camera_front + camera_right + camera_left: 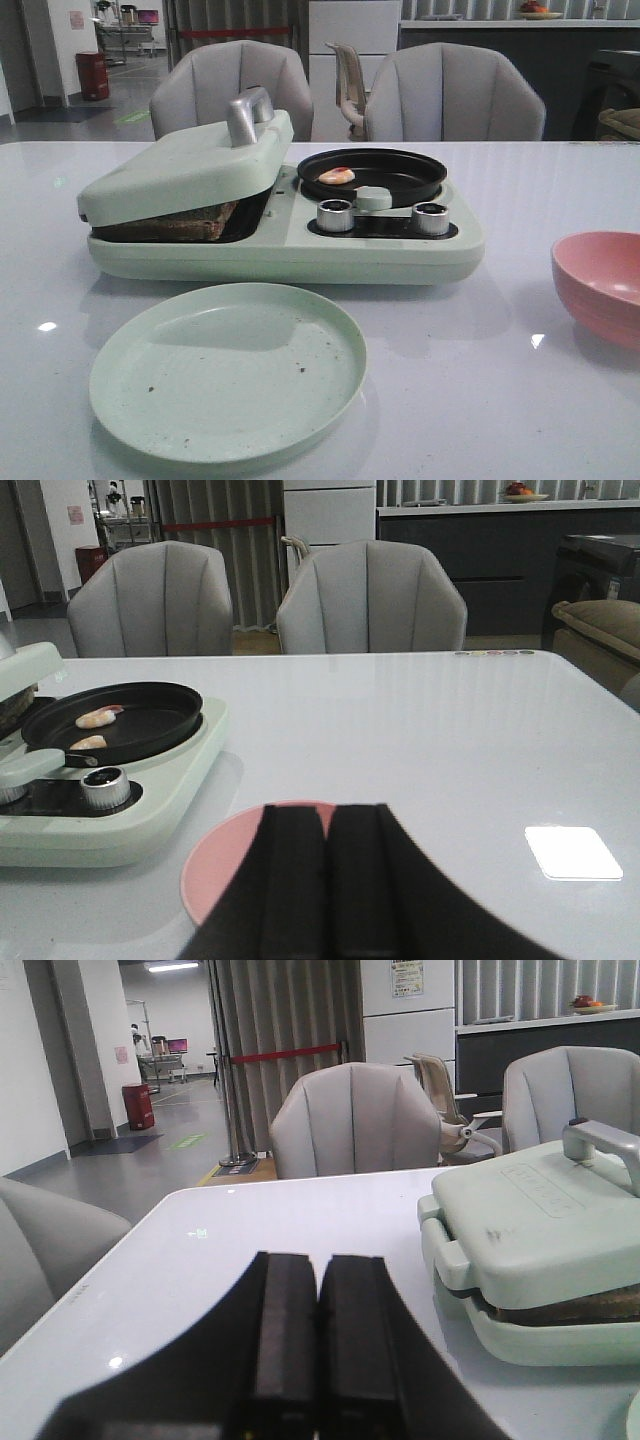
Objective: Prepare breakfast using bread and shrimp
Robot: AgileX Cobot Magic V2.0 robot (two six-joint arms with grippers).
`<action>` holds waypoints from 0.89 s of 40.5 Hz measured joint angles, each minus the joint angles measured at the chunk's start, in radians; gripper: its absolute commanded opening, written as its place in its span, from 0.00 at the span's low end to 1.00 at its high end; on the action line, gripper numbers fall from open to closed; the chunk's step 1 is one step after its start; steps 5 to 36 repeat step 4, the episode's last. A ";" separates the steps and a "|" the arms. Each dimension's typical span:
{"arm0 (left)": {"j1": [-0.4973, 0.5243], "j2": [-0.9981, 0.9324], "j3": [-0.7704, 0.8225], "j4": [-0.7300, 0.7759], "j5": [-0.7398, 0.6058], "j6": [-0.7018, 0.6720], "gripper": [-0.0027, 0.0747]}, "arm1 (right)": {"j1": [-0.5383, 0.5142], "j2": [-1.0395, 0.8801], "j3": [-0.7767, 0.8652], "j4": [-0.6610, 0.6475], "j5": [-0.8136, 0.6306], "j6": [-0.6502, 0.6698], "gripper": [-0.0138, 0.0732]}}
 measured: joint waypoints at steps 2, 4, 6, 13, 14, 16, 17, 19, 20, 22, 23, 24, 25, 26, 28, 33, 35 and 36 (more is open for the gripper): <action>0.000 0.000 0.000 0.000 0.000 0.000 0.16 | 0.000 0.000 0.000 0.000 0.000 0.000 0.20; 0.000 0.000 0.000 0.000 0.000 0.000 0.16 | 0.000 0.000 0.000 0.000 0.000 0.000 0.20; 0.000 0.000 0.000 0.000 0.000 0.000 0.16 | 0.000 0.000 0.000 0.000 0.000 0.000 0.20; 0.000 0.000 0.000 0.000 0.000 0.000 0.16 | 0.000 0.000 0.000 0.000 0.000 0.000 0.20; 0.000 0.000 0.000 0.000 0.000 0.000 0.16 | 0.000 0.000 0.000 0.000 0.000 0.000 0.20; 0.000 0.000 0.000 0.000 0.000 0.000 0.16 | 0.000 0.000 0.000 0.000 0.000 0.000 0.20; 0.000 0.000 0.000 0.000 0.000 0.000 0.16 | 0.000 0.000 0.000 0.000 0.000 0.000 0.20; 0.000 0.000 0.000 0.000 0.000 0.000 0.16 | 0.000 0.000 0.000 0.000 0.000 0.000 0.20; 0.000 0.000 0.000 0.000 0.000 0.000 0.16 | 0.000 0.000 0.000 0.000 0.000 0.000 0.20; 0.000 0.000 0.000 0.000 0.000 0.000 0.16 | 0.000 0.000 0.000 0.000 0.000 0.000 0.20; 0.000 0.000 0.000 0.000 0.000 0.000 0.16 | 0.000 0.000 0.000 0.000 0.000 0.000 0.20; 0.000 0.000 0.000 0.000 0.000 0.000 0.16 | 0.000 0.000 0.000 0.000 0.000 0.000 0.20; 0.000 0.000 0.000 0.000 0.000 0.000 0.16 | 0.000 0.000 0.000 0.000 0.000 0.000 0.20; 0.000 0.000 0.000 0.000 0.000 0.000 0.16 | 0.000 0.000 0.000 0.000 0.000 0.000 0.20; 0.000 0.000 0.000 0.000 0.000 0.000 0.16 | 0.000 0.000 0.000 0.000 0.000 0.000 0.20; 0.000 0.000 0.000 0.000 0.000 0.000 0.16 | 0.000 0.000 0.000 0.000 0.000 0.000 0.20; 0.000 0.000 0.000 0.000 0.000 0.000 0.16 | 0.000 0.000 0.000 0.000 0.000 0.000 0.20; 0.000 0.000 0.000 0.000 0.000 0.000 0.16 | 0.000 0.000 0.000 0.000 0.000 0.000 0.20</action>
